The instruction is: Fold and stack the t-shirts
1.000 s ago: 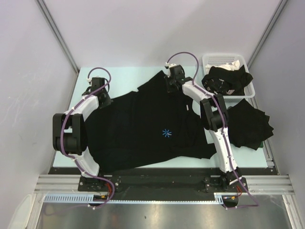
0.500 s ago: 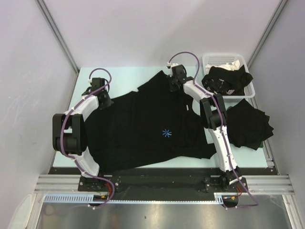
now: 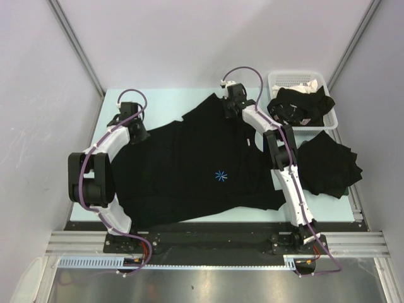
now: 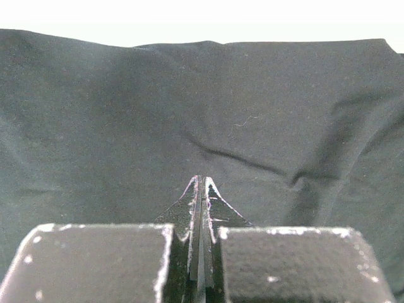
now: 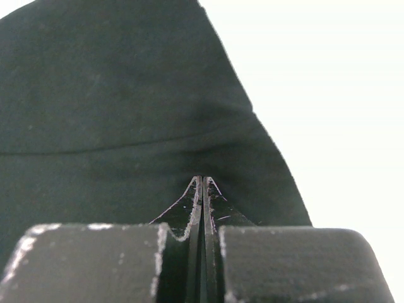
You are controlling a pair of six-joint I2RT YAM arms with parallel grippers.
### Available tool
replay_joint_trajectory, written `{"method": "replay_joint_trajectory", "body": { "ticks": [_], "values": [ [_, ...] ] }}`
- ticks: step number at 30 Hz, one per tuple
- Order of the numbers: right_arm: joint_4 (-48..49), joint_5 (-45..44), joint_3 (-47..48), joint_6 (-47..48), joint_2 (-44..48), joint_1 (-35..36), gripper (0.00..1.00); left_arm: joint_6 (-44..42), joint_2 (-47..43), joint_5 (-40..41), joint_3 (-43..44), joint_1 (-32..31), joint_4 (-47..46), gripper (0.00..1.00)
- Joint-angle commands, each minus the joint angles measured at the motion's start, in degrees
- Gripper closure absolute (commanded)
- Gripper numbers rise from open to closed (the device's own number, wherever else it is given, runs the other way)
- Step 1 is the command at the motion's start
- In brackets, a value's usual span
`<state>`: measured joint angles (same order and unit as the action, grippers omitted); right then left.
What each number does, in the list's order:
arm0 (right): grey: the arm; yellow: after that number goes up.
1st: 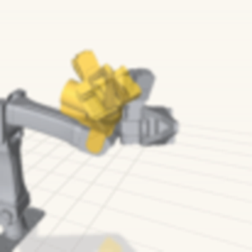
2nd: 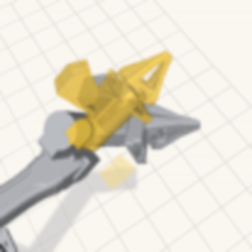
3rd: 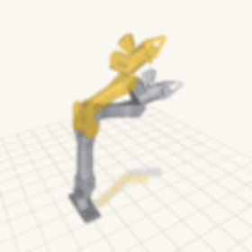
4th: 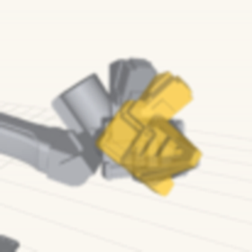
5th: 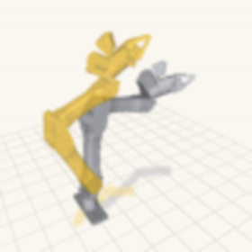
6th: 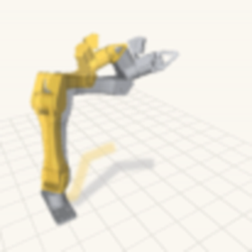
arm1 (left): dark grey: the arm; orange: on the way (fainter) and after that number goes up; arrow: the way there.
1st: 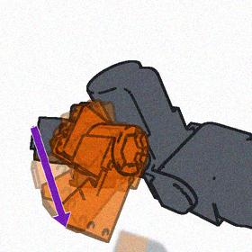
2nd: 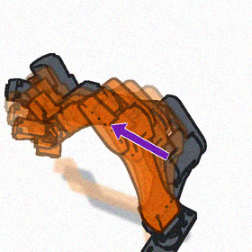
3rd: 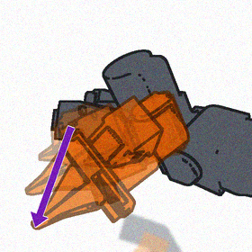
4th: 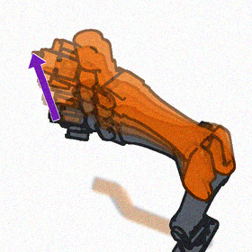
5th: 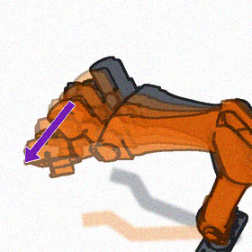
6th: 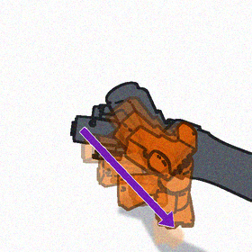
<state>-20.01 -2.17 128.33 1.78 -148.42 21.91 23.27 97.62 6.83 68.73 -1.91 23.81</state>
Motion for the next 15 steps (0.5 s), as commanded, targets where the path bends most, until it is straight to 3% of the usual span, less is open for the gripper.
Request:
{"method": "replay_joint_trajectory", "body": {
  "ticks": [1, 15],
  "values": [
    [-1.52, -1.52, 4.56, 0.76, -2.93, -2.4, 1.0, -2.0, -2.97, -0.06, 2.2, -0.2, 0.71, 1.0],
    [-1.0, -1.52, 7.98, -0.9, -4.07, -6.97, 1.0, -2.0, -2.61, -0.24, 5.01, -0.2, 2.02, 1.0]
  ]
}}
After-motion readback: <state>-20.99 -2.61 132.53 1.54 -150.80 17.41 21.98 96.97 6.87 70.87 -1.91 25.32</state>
